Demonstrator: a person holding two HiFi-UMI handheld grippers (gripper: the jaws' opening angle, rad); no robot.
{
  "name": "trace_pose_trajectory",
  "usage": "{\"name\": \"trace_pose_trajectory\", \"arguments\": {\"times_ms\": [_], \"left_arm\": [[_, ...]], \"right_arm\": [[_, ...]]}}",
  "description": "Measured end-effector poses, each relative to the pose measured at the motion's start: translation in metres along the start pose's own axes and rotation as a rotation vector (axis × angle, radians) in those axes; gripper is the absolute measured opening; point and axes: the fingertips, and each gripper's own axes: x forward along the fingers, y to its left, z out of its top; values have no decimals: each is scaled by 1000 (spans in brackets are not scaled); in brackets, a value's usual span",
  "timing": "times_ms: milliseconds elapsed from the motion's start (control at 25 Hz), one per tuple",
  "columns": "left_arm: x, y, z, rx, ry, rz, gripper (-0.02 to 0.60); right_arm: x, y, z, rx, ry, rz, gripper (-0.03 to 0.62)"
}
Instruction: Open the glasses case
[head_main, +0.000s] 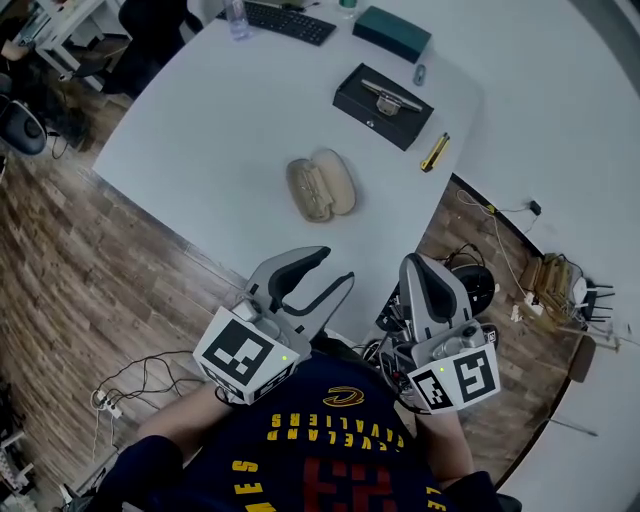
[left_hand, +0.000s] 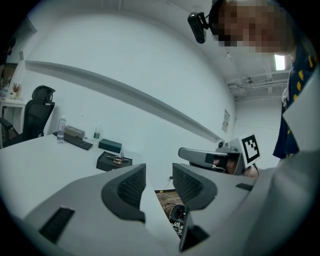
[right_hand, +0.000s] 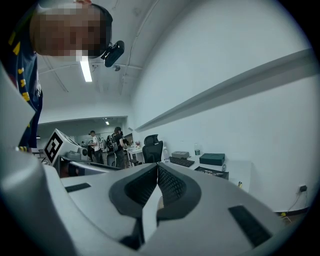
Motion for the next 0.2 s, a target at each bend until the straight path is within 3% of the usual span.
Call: {"name": "trace_pose_trajectory", "arguments": {"times_ms": [200], "left_arm": [[1,4,-2,8,12,-11,178]], "right_arm": [[4,0,-6,9,13,-5,17]]}}
